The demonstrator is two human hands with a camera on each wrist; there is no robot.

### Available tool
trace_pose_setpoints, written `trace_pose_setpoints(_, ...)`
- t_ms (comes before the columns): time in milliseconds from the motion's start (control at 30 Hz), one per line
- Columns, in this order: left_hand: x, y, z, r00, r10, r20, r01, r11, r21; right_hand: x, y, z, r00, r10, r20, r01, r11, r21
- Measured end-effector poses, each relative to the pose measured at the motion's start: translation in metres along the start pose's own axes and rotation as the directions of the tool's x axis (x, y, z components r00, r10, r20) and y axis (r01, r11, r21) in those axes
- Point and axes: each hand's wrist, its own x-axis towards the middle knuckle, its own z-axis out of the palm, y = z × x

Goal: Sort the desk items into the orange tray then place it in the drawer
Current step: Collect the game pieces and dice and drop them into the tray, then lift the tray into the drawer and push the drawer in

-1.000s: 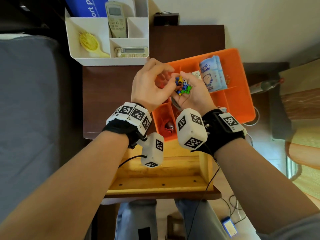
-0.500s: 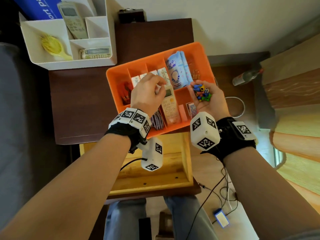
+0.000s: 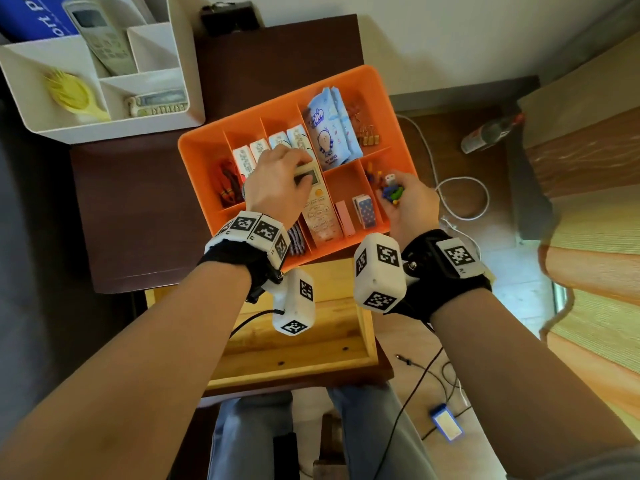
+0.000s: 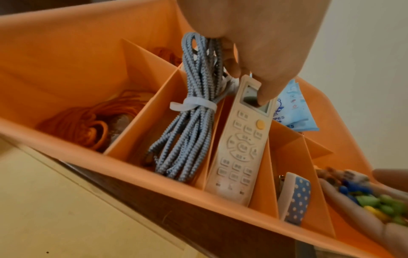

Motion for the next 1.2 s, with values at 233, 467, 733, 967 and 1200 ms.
trace_pose_setpoints(233,-0.003,0.001,0.001,1.0,0.0,-0.031,0.0,1.0,0.012,0.0,0.001,-0.004,0.998,-0.052,-0.032,0.051,0.998,-0.041)
trace_pose_setpoints(467,-0.007,0.002,0.001,0.998,0.009,-0.058,-0.012,0.999,-0.04,0.002,0.003,-0.013,0.977,-0.212,-0.002,0.205,0.95,-0.235)
trace_pose_setpoints(733,-0.033,-0.007,-0.006,0.903,-0.114,-0.414,0.096,0.993,-0.063,-0.006,0.013,-0.017,0.689,-0.722,0.059,0.546,0.463,-0.698)
trace_pose_setpoints(967,-0.062,-0.04,-0.002,0.679,-0.629,-0.378,0.58,0.776,-0.248,0.008,0.028,-0.023,0.636,-0.755,0.163,0.576,0.323,-0.751)
trace_pose_setpoints(1200,-0.077,-0.047,-0.001,0.683,-0.72,-0.125,0.676,0.687,-0.267,0.011,0.036,-0.028,0.784,-0.621,-0.01,0.443,0.571,-0.691)
